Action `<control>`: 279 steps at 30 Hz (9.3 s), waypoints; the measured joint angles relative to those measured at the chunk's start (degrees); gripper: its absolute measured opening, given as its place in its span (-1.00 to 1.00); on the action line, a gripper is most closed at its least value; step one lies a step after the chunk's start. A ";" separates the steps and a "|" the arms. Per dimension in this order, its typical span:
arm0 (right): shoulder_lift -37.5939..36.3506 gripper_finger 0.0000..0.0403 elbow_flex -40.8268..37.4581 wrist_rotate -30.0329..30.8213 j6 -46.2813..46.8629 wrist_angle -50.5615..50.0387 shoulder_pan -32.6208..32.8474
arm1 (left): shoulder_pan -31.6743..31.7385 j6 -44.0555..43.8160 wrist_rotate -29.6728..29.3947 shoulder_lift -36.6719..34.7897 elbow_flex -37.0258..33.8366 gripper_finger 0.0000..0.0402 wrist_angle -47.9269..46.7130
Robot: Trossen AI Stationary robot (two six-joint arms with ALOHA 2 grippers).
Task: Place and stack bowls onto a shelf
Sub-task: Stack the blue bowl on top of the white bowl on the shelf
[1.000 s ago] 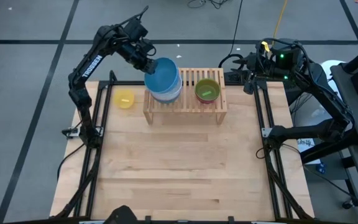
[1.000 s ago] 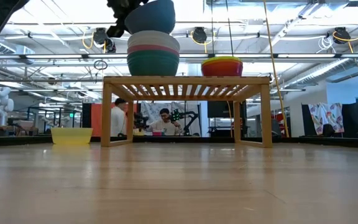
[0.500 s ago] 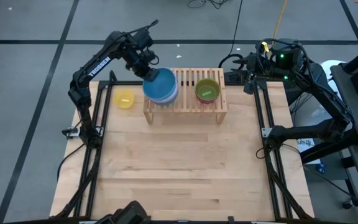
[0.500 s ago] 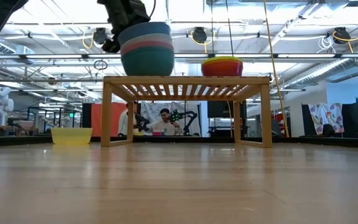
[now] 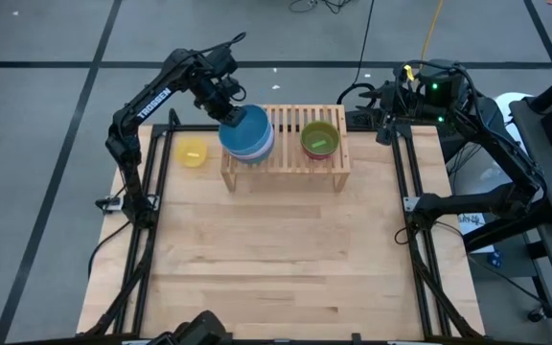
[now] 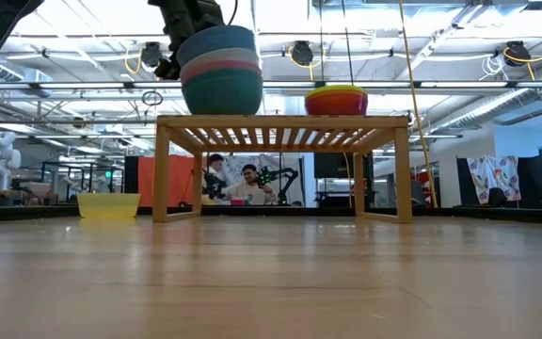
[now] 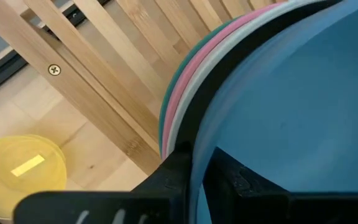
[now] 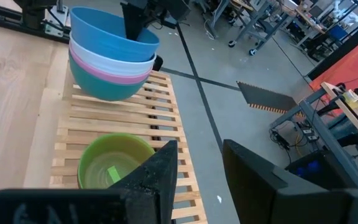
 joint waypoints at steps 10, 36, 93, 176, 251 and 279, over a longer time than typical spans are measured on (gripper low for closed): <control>0.00 -0.40 0.00 0.00 0.08 0.00 0.00 | 0.01 -3.01 2.03 -0.02 0.03 -0.77 0.24; 0.02 -0.40 -0.01 0.01 -0.33 -0.02 -0.01 | -1.22 -0.05 0.87 -0.15 9.66 -0.77 0.15; -1.70 -0.40 0.00 0.22 -4.14 -0.02 -0.02 | -1.49 -8.03 3.48 -0.07 4.76 -0.78 0.15; -1.79 -0.40 0.00 0.22 -7.42 0.02 -0.02 | -1.03 -16.55 7.65 -0.11 2.62 -0.64 0.15; -1.81 -0.40 0.00 0.23 -7.46 0.02 -0.02 | -2.49 -13.77 2.00 -1.57 4.76 -0.81 0.15; -1.81 -0.40 0.00 0.24 -7.68 0.02 0.00 | -3.82 -7.09 1.58 -1.57 4.74 -0.82 0.18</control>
